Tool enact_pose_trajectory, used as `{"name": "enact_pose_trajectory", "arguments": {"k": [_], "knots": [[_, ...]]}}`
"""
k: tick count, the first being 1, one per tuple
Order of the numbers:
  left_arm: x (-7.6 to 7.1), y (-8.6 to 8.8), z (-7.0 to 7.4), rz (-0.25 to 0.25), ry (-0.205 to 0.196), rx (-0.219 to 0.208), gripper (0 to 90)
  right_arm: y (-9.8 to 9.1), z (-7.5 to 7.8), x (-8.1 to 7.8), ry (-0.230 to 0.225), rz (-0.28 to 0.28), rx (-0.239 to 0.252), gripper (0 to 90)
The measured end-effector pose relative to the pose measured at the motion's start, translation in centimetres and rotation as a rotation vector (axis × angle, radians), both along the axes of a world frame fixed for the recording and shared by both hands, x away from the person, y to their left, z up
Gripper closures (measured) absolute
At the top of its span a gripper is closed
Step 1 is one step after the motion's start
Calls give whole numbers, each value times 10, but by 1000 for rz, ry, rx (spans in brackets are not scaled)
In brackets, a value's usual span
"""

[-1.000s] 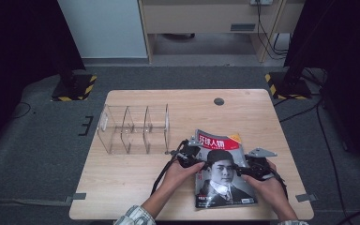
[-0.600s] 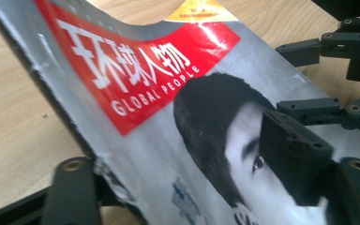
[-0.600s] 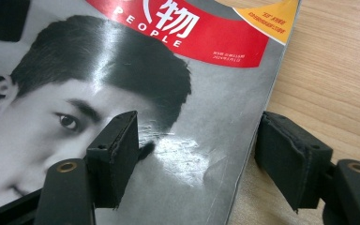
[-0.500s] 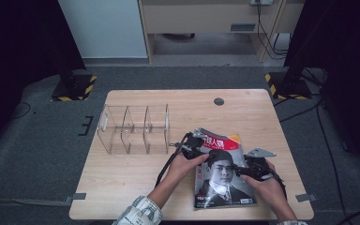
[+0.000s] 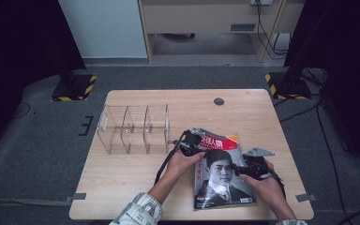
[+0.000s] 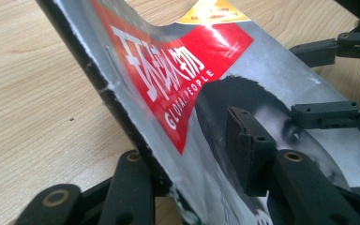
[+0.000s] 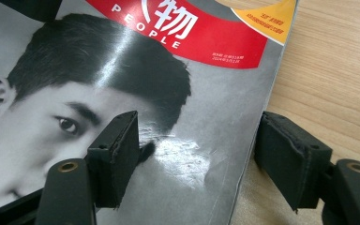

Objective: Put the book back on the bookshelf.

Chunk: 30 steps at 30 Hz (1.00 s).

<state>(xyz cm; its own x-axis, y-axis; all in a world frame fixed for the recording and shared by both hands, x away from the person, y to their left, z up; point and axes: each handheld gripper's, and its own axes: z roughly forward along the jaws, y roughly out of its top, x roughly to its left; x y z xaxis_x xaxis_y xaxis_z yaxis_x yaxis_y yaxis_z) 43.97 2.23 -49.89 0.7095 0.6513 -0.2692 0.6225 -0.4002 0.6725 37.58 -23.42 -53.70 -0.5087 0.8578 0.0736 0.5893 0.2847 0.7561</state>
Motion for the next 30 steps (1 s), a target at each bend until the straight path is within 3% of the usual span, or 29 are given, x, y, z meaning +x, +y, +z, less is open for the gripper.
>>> {"name": "enact_pose_trajectory", "arguments": {"k": [7, 15, 19, 24, 30], "knots": [[4, 3, 0, 4, 24, -36, 690, 1, 0, 2, 3, 9, 5, 324], [1, -1, 9, -28, 1, -6, 713, 1, 0, 2, 3, 18, 3, 324], [2, -2, 10, -39, -7, 6, 669, 1, 0, 3, -2, 22, 1, 328], [6, -3, 7, -32, -17, -16, 589, 4, 0, 4, 2, 35, 2, 335], [12, -4, 5, -31, -4, -43, 603, 5, 0, 5, -1, 37, 1, 337]]}}
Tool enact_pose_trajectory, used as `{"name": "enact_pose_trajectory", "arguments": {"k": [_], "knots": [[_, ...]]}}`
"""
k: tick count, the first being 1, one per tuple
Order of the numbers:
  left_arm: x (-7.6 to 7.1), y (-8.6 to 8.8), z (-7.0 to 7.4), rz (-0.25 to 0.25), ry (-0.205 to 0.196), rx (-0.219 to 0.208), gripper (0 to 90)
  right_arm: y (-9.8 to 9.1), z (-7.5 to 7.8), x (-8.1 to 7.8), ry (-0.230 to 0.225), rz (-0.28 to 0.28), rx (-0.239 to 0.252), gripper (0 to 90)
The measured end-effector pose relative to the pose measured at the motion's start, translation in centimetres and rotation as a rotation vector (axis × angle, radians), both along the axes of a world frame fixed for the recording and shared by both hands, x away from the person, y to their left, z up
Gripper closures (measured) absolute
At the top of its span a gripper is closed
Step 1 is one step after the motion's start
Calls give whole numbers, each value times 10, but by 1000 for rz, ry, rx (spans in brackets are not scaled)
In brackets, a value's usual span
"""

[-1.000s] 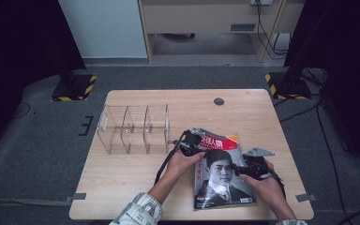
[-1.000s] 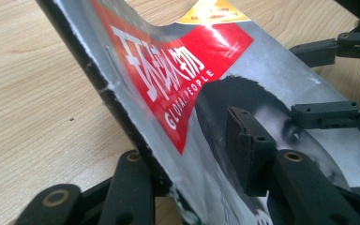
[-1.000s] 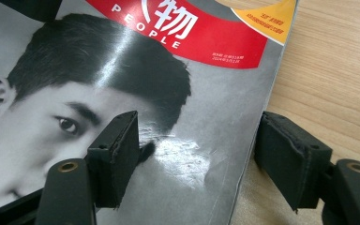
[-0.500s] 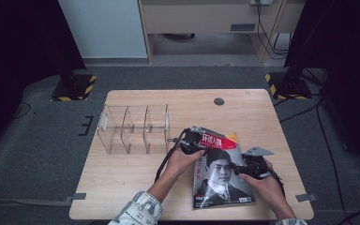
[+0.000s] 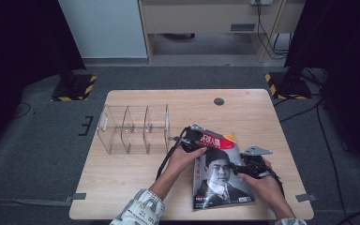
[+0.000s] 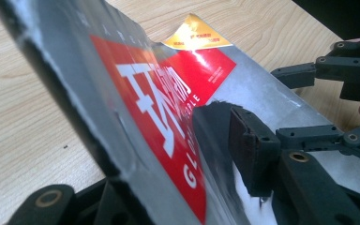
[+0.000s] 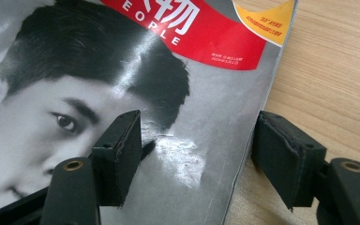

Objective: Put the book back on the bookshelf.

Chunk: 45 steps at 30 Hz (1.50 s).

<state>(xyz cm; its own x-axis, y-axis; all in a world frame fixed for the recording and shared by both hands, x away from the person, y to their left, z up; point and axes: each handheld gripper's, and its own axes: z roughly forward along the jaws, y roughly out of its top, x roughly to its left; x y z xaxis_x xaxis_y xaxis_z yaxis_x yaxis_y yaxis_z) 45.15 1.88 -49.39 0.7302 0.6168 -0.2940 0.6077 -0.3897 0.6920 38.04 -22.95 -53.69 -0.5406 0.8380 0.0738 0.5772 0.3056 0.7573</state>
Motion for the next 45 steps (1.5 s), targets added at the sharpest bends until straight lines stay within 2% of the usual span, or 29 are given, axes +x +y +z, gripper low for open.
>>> {"name": "enact_pose_trajectory", "arguments": {"k": [13, 27, 32, 40, 45], "knots": [[6, -2, 6, -27, 4, 21, 667, 0, 0, 0, 2, 15, 2, 361], [10, -3, 1, -12, 20, 9, 668, 2, 0, 0, -6, 30, -2, 390], [10, -3, 1, -14, 23, -3, 706, 2, 0, 0, -10, 34, -4, 408], [9, -3, 3, -5, 4, 23, 789, 2, 0, 0, -11, 31, -4, 408], [9, -1, 6, 0, 5, 14, 810, 2, 0, 1, -6, 31, 6, 405]]}}
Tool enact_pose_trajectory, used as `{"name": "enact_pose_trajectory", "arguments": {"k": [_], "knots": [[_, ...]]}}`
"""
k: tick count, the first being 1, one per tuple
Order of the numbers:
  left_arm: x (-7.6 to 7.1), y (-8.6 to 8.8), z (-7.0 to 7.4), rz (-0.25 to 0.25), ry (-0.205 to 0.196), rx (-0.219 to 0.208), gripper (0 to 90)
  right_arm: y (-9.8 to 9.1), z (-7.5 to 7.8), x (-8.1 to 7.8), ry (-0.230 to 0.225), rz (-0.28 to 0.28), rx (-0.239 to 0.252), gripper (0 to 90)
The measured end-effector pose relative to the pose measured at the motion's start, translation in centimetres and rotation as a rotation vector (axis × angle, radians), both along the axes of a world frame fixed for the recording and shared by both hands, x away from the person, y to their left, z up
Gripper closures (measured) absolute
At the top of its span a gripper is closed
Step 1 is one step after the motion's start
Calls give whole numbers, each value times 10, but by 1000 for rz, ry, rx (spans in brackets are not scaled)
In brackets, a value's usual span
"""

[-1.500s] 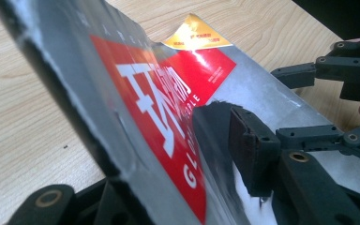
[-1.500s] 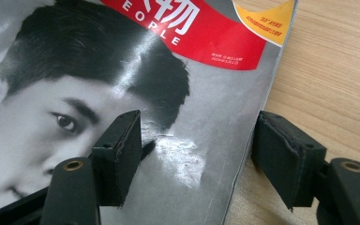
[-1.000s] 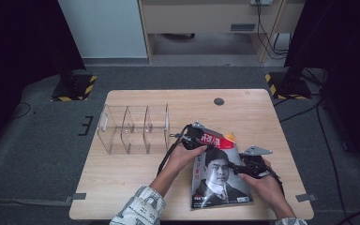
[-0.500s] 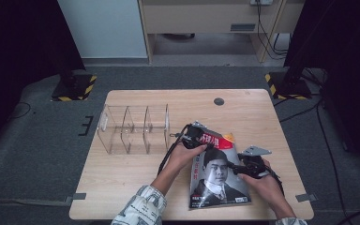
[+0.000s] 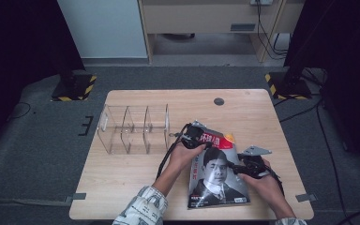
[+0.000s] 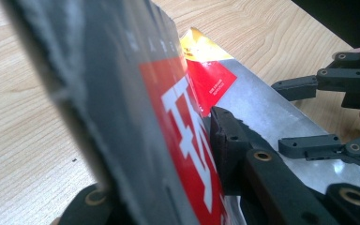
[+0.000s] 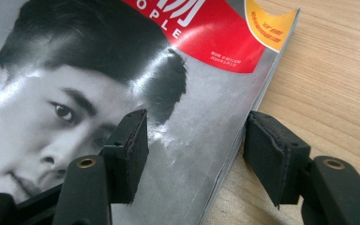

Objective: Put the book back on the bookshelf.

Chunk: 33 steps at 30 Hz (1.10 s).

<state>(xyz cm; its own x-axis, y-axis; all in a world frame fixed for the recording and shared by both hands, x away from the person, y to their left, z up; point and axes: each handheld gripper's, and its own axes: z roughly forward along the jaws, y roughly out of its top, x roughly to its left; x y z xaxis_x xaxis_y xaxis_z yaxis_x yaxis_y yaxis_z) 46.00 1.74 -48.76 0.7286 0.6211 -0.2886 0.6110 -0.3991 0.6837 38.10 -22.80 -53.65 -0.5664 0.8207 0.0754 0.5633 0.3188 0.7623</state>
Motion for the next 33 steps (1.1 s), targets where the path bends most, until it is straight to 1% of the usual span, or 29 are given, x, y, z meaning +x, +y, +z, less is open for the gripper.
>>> {"name": "enact_pose_trajectory", "arguments": {"k": [3, 6, 8, 11, 13, 17, 18, 19, 21, 24, 31, 33], "knots": [[-2, 1, 4, -2, -4, -12, 817, 0, 0, -1, 9, 0, 8, 401], [-4, 2, 8, -3, -12, -40, 824, -4, 0, -2, 4, -1, 16, 416], [-5, 2, 10, -4, -15, -49, 829, -7, 0, -2, -2, -5, 19, 415], [-5, 1, 12, -8, -18, -51, 833, -9, 1, -3, 3, -14, 27, 430], [-6, 1, 13, -8, -19, -52, 835, -10, 2, -3, -7, -16, 23, 436], [-7, -2, 18, -14, -25, -64, 838, -12, 4, -3, -10, -26, 28, 449], [-7, -2, 20, -19, -29, -62, 839, -13, 4, -2, -20, -30, 30, 451], [-8, -2, 22, -19, -34, -63, 840, -14, 6, -3, -18, -35, 34, 454], [-8, -2, 25, -21, -42, -61, 842, -17, 8, -2, -31, -51, 44, 461], [-8, 0, 30, -15, -50, -72, 845, -22, 10, -2, -38, -77, 54, 465], [-7, 7, 35, -3, -56, -81, 850, -25, 11, -2, -47, -116, 39, 452], [-7, 9, 37, -5, -62, -81, 850, -27, 12, -1, -54, -129, 12, 440]]}}
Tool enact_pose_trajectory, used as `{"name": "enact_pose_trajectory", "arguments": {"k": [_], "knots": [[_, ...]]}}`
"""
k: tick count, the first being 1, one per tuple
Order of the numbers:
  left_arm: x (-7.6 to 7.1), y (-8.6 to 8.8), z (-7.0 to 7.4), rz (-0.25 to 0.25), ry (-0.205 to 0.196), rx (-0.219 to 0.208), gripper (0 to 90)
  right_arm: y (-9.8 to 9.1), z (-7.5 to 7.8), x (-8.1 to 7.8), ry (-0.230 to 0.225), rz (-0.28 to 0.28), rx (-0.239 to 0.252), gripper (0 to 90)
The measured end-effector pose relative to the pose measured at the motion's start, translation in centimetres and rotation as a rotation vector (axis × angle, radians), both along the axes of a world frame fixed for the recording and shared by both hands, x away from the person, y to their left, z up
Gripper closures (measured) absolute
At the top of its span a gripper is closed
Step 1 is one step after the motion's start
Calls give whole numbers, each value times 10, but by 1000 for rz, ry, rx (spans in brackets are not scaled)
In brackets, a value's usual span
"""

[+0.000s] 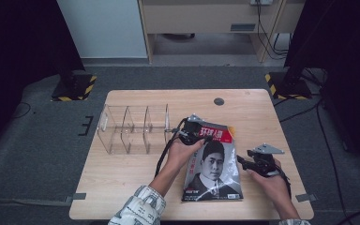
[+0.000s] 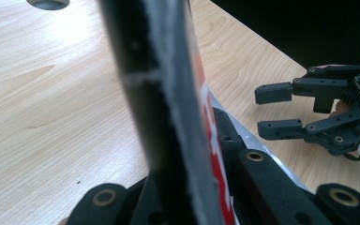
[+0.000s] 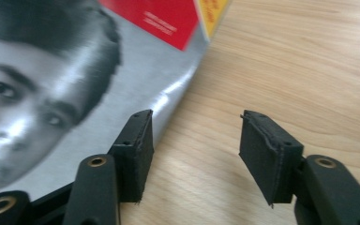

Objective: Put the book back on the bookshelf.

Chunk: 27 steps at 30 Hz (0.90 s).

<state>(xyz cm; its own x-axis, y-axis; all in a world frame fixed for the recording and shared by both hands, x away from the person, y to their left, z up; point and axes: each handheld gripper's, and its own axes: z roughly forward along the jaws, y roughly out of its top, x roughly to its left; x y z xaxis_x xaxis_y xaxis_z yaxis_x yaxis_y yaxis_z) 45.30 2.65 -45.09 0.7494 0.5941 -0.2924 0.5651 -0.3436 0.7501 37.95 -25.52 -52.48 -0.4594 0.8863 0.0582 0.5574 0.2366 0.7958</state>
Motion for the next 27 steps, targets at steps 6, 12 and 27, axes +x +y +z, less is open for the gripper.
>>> {"name": "enact_pose_trajectory", "arguments": {"k": [6, 12, 27], "knots": [[-2, 6, 8, 6, -16, -15, 855, -7, -2, 1, 5, -50, -23, 407], [-3, 13, 18, 9, -28, -25, 858, -5, -7, 2, 25, -48, -44, 398], [-7, 21, 44, 17, -75, -51, 862, -6, -12, 3, 45, -70, -67, 345]]}}
